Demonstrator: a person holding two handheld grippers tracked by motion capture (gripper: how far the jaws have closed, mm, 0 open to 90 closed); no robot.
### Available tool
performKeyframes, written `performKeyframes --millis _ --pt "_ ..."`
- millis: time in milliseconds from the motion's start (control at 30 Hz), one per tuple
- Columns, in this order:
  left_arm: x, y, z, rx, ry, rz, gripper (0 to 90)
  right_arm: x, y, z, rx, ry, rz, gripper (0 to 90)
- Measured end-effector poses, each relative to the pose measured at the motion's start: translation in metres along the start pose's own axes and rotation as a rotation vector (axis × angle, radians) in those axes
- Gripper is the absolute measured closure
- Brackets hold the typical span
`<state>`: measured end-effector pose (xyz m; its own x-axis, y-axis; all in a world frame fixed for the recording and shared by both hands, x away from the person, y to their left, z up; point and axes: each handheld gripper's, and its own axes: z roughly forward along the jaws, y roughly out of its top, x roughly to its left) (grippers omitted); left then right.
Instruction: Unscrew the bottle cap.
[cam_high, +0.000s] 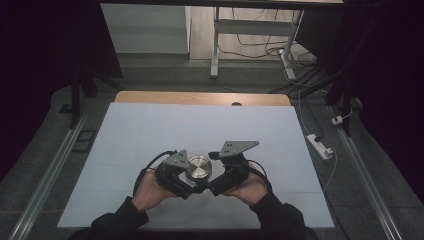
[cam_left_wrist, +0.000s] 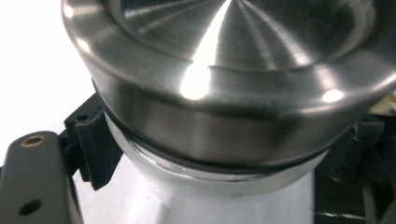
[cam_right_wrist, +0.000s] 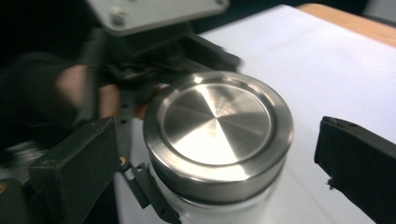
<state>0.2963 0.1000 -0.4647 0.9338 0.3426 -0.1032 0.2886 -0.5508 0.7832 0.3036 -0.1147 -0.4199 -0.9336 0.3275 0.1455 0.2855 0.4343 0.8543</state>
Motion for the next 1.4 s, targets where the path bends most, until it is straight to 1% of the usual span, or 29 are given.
performKeyframes --millis 33,67,100,133,167,233,267,300,333,367,400,433,467,500,533,567,600,633,667,700,733,767,867,1000,1033,1200,1300,1367,1400 --pt "0.000 0.000 0.001 0.008 0.043 -0.019 15.9 0.002 0.000 0.002 0.006 -0.041 -0.001 0.8" --pt "0.000 0.000 0.001 0.008 0.043 -0.019 15.9 0.005 0.001 0.004 0.010 -0.084 -0.001 2.0" --pt "0.000 -0.001 0.002 0.010 0.055 -0.028 15.9 0.007 0.001 0.007 0.010 -0.123 -0.001 3.5" --pt "0.000 -0.001 0.002 0.011 0.062 -0.037 15.9 0.007 0.001 0.007 0.010 -0.123 -0.001 3.5" --pt "0.000 -0.001 0.003 0.009 0.072 -0.047 15.9 0.009 0.000 0.012 0.004 -0.161 -0.001 6.3" --pt "-0.001 0.000 0.004 0.010 0.076 -0.045 15.9 0.009 -0.002 0.016 0.006 -0.182 0.006 8.3" --pt "-0.001 0.000 0.004 0.011 0.072 -0.040 15.9 0.009 -0.002 0.016 0.006 -0.182 0.006 8.3" --pt "-0.001 0.000 0.004 0.011 0.071 -0.042 15.9 0.009 -0.004 0.019 -0.010 -0.168 0.014 12.8" --pt "-0.001 0.001 0.004 0.011 0.070 -0.041 15.9 0.010 -0.004 0.019 -0.015 -0.156 0.013 17.5" --pt "-0.001 0.001 0.004 0.011 0.066 -0.037 15.9 0.011 -0.004 0.020 -0.015 -0.148 0.002 17.5" --pt "-0.001 0.000 0.004 0.011 0.060 -0.033 15.9 0.011 -0.005 0.020 -0.014 -0.151 -0.013 17.6" --pt "0.000 0.000 0.003 0.008 0.038 -0.018 15.9 0.012 -0.004 0.019 -0.011 -0.148 -0.018 17.7" --pt "0.000 0.000 0.003 0.008 0.038 -0.018 15.9 0.012 -0.004 0.018 -0.012 -0.138 -0.021 17.8" --pt "0.001 -0.001 0.002 0.000 0.009 -0.013 15.9 0.011 -0.004 0.018 -0.012 -0.122 -0.025 17.8" --pt "0.001 -0.001 0.002 0.000 0.009 -0.013 15.9 0.011 -0.004 0.018 -0.012 -0.122 -0.025 17.8" --pt "0.002 -0.001 0.001 -0.002 -0.023 0.003 15.9 0.008 -0.005 0.016 -0.016 -0.078 -0.037 18.0" --pt "0.002 -0.001 0.001 -0.002 -0.023 0.003 15.9 0.006 -0.005 0.015 -0.019 -0.053 -0.039 18.0" --pt "0.002 -0.001 0.001 0.002 -0.035 0.019 15.9 0.004 -0.006 0.014 -0.024 -0.028 -0.040 18.1" --pt "0.002 -0.002 0.001 0.000 -0.043 0.023 15.9 0.003 -0.007 0.013 -0.032 -0.003 -0.038 18.1" --pt "0.002 -0.002 0.001 0.001 -0.045 0.031 15.9 0.003 -0.007 0.013 -0.032 -0.003 -0.038 18.1" --pt "0.002 -0.002 0.001 0.006 -0.046 0.034 15.9 0.000 -0.009 0.013 -0.043 0.029 -0.021 18.1" --pt "0.002 -0.002 0.002 0.011 -0.045 0.035 15.9 -0.001 -0.009 0.013 -0.045 0.034 -0.019 18.1" --pt "0.003 -0.003 0.003 0.018 -0.045 0.044 15.9 -0.002 -0.010 0.014 -0.041 0.033 -0.021 18.2" --pt "0.002 -0.003 0.003 0.022 -0.045 0.049 15.9 -0.002 -0.008 0.011 -0.060 0.028 -0.022 18.3" --pt "0.002 -0.003 0.003 0.021 -0.044 0.050 15.9 -0.002 -0.007 0.009 -0.060 0.016 -0.029 18.3" --pt "0.002 -0.003 0.004 0.026 -0.038 0.050 15.9 -0.002 -0.006 0.005 -0.068 -0.002 -0.036 18.3" --pt "0.003 -0.003 0.004 0.030 -0.032 0.047 15.9 -0.001 -0.005 0.004 -0.071 -0.010 -0.043 18.3" --pt "0.004 -0.004 0.005 0.024 -0.023 0.034 15.9 -0.001 -0.004 0.002 -0.074 -0.014 -0.046 18.3" --pt "0.005 -0.004 0.004 0.027 -0.020 0.035 15.9 -0.001 -0.003 0.001 -0.076 -0.021 -0.047 18.3"
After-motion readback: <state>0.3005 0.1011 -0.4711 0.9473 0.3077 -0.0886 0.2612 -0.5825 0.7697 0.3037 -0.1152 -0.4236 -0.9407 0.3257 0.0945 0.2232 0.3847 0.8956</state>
